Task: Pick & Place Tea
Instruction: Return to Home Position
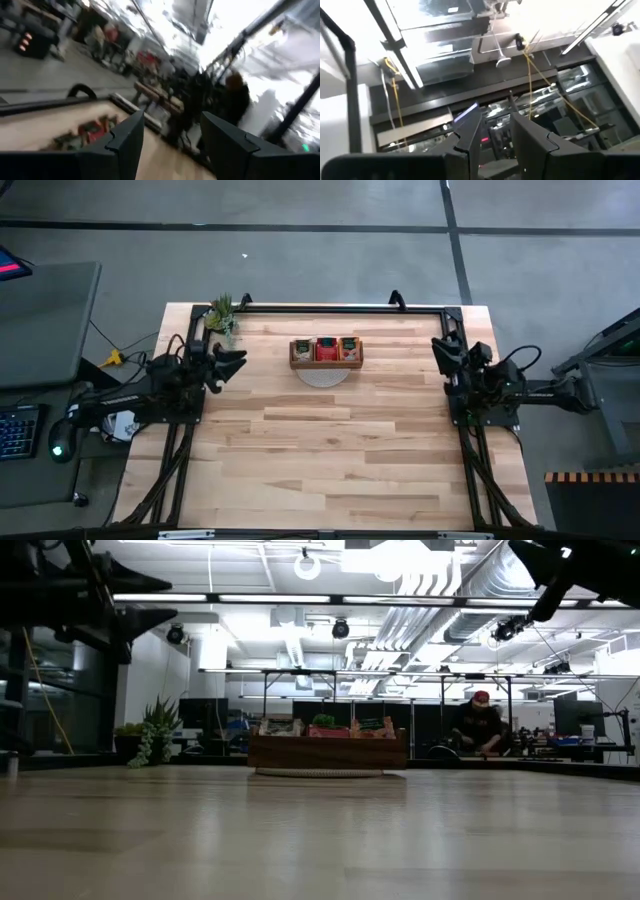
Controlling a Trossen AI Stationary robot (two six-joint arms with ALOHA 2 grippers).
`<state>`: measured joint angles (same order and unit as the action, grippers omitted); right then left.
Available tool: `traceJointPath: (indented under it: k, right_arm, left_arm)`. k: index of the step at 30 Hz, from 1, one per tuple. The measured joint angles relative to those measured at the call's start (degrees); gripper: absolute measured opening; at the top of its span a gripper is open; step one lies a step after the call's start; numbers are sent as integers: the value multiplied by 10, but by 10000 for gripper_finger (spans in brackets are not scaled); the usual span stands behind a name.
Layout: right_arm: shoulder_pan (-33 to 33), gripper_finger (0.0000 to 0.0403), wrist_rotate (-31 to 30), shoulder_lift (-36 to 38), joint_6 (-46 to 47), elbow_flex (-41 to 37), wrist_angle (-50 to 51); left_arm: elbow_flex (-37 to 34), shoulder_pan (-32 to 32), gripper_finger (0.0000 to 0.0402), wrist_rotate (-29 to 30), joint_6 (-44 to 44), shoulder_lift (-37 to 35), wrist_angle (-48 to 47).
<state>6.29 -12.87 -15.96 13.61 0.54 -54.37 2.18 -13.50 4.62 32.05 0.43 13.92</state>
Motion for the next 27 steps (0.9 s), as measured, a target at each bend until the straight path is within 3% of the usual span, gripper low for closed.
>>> traceJointPath:
  k: [8, 18, 24, 27]
  right_arm:
    - [-44, 98, -39, 156, -9, 0, 196]
    - [-64, 98, -45, 143, -10, 0, 284]
    - [-64, 98, -42, 142, -66, 0, 353]
    - [-64, 98, -70, 142, -92, 0, 370]
  left_arm:
    - [37, 0, 193, -30, -5, -1, -50]
    - [44, 0, 193, -10, -85, 0, -75]
    - [45, 0, 193, -20, -154, 0, -187]
    - [45, 0, 193, -17, -190, 0, -242]
